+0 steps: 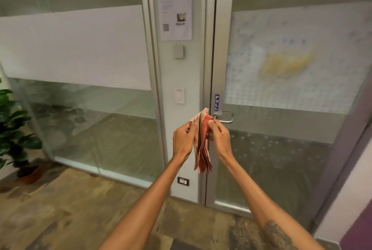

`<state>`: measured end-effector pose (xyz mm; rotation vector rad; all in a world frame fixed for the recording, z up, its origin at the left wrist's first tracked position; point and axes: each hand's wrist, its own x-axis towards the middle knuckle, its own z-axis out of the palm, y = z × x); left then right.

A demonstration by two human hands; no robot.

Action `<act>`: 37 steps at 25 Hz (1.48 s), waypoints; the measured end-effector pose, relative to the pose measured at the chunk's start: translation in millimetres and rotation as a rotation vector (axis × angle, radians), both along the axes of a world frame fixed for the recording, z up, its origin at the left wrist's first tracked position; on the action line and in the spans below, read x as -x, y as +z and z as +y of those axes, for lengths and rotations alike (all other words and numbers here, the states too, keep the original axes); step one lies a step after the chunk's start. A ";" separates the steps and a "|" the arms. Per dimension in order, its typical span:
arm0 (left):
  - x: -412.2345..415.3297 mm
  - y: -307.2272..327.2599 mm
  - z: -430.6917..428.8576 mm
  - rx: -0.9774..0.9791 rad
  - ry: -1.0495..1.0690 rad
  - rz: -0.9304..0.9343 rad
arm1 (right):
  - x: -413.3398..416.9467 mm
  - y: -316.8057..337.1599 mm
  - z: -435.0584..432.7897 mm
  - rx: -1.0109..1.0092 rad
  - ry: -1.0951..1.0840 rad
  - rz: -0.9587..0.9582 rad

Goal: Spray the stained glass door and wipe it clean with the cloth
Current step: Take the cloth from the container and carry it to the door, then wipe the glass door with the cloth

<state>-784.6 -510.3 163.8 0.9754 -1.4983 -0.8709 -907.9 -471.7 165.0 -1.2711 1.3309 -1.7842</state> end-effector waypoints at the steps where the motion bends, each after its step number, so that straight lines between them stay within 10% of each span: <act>1: 12.5 1.9 -14.2 -0.027 -0.017 0.024 | 15.4 2.5 -9.4 -0.014 -0.035 -0.050; 19: 254.3 0.9 -129.7 -0.120 -0.278 0.160 | 273.2 -7.9 -64.1 -0.005 -0.356 -0.178; 37: 465.5 30.1 -205.7 -0.017 -0.422 -0.205 | 485.1 71.8 -97.4 0.189 0.114 -0.403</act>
